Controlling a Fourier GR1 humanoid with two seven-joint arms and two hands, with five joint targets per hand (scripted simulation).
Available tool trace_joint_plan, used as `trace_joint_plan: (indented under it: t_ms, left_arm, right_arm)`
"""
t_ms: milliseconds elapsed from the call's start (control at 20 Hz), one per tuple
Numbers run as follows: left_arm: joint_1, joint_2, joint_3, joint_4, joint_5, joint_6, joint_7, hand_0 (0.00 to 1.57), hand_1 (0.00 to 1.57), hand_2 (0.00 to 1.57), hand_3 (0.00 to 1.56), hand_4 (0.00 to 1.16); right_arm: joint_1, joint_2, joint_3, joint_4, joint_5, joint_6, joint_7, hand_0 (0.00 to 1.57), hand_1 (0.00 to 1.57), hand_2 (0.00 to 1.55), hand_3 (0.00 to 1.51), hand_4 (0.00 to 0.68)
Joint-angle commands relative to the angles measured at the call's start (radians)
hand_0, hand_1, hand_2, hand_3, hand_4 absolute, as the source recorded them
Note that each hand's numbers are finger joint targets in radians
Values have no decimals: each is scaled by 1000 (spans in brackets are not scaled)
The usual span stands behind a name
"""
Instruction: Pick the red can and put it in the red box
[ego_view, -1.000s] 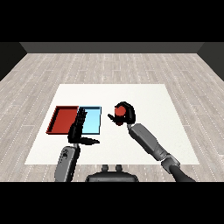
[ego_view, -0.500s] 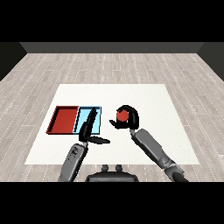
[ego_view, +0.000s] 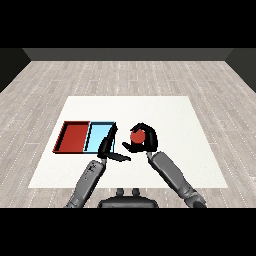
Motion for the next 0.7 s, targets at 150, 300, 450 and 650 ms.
trace_joint_plan:
  t_ms: [150,300,450,650]
  left_arm:
    - [6,-1,-55,68,27,23,-53,0,0,0,0,0]
    - [-20,-1,-13,161,59,7,-105,0,0,0,0,0]
    - [-44,-1,-62,160,95,41,-76,0,0,0,0,0]
    - [-58,-1,-54,191,116,12,-95,0,0,0,0,0]
  right_arm:
    - [40,92,-65,52,102,98,-36,1472,1472,1445,1393,652]
    - [53,67,-87,-10,123,129,-1,1460,1460,1427,1386,652]
    - [32,96,-85,-62,158,119,84,1463,1463,1433,1387,663]
    - [51,145,-80,-42,181,130,54,1473,1473,1441,1386,676]
